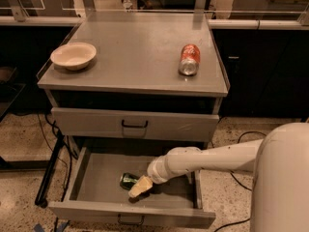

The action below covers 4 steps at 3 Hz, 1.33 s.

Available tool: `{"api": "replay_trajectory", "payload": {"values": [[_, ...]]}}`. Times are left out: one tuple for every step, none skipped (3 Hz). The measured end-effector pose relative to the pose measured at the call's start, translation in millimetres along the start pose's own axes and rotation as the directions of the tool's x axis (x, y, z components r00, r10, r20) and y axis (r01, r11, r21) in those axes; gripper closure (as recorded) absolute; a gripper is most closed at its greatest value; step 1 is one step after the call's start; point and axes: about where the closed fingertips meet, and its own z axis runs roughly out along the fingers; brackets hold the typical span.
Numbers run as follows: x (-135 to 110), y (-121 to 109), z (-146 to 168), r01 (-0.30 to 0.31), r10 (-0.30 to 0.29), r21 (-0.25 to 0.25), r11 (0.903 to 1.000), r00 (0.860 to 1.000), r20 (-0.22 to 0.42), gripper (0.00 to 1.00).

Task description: Pick green can from middle drawer and place on counter

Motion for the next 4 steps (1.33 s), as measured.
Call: {"api": "replay_trajectory", "payload": {"values": [[3.2,-0.9,16.1,-0.005,0.005,-0.010,0.9999,1.000,0.004,0.00],[7.8,-15.0,41.3,-0.001,0.001,-0.022,0.9998,1.000,-0.005,0.00],[11.5,-24.9,51.5,-0.005,0.005,-0.021,0.9998,1.000,-0.007,0.00],[24.6,-28.1,61.3,-0.033,0.033,-0.033,0.9989,0.999,-0.007,0.00]]}}
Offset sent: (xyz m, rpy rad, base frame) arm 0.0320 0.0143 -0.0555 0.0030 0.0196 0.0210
